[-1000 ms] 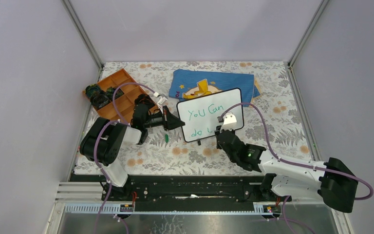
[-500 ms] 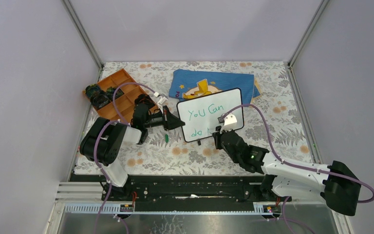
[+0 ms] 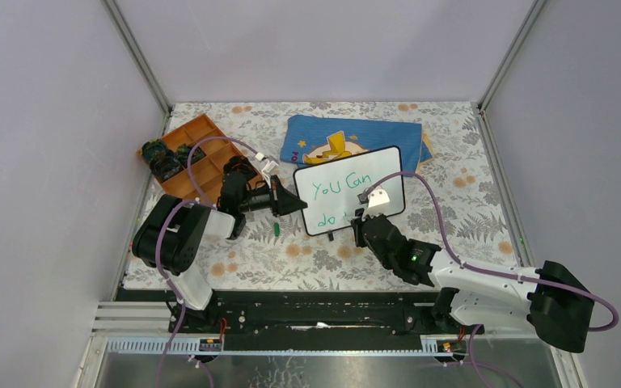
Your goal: Write a sentence on the whiteboard
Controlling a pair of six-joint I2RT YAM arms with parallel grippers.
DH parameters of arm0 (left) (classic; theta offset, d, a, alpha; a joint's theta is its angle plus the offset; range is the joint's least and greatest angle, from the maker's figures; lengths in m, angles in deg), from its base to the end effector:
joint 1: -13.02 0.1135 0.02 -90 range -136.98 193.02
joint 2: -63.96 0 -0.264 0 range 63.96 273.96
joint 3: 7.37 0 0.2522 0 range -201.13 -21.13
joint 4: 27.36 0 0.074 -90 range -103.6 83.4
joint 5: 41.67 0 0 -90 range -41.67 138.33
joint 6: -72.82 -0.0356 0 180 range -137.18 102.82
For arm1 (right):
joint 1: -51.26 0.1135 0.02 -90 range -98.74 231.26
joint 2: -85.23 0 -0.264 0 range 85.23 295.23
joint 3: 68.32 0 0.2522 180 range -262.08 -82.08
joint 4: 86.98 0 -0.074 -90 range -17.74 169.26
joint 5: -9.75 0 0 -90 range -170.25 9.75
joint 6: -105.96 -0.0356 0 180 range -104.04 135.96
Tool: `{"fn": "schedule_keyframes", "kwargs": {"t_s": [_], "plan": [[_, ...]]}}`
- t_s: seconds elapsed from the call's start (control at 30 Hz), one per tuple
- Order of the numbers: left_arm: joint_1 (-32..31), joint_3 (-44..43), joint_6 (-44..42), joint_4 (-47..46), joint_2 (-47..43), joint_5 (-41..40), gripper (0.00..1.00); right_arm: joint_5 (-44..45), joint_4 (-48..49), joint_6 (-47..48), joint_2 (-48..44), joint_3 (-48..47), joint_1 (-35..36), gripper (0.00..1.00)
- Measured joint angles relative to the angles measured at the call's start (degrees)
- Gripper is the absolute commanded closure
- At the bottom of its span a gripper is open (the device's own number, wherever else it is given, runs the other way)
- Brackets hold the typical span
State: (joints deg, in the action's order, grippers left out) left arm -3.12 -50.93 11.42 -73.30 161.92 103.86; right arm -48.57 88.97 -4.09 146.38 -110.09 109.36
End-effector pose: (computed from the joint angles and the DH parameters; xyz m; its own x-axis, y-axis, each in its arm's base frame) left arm 0.2766 -0.1106 0.1560 -0.5744 -0.1158 -0.8104 0.7582 0.2979 -0.5800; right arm 0.1354 0.1822 0.2196 -0.3578 -0.0227 -0.9335 -0.3674 0.9225 0.1184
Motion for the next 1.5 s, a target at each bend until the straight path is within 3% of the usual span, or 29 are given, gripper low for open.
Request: {"fn": "schedule_keyframes", "kwargs": {"t_s": [0.7, 1.07, 1.5], "plan": [[-0.26, -0.09, -0.31, 0.44, -0.22, -0.26, 1.0, 2.73, -2.01, -1.05, -0.55, -0.33, -0.87, 1.0], [-0.33, -0.09, -0.33, 0.5, -0.22, -0.35, 1.0, 3.34, -2.95, 0.0, -6.82, -0.22, -1.14, 1.0], [-0.33, -0.2, -0.48, 0.63, -0.22, -0.31, 1.0, 3.26, -1.57, 0.85, -3.54, -1.11, -2.38, 1.0]]}}
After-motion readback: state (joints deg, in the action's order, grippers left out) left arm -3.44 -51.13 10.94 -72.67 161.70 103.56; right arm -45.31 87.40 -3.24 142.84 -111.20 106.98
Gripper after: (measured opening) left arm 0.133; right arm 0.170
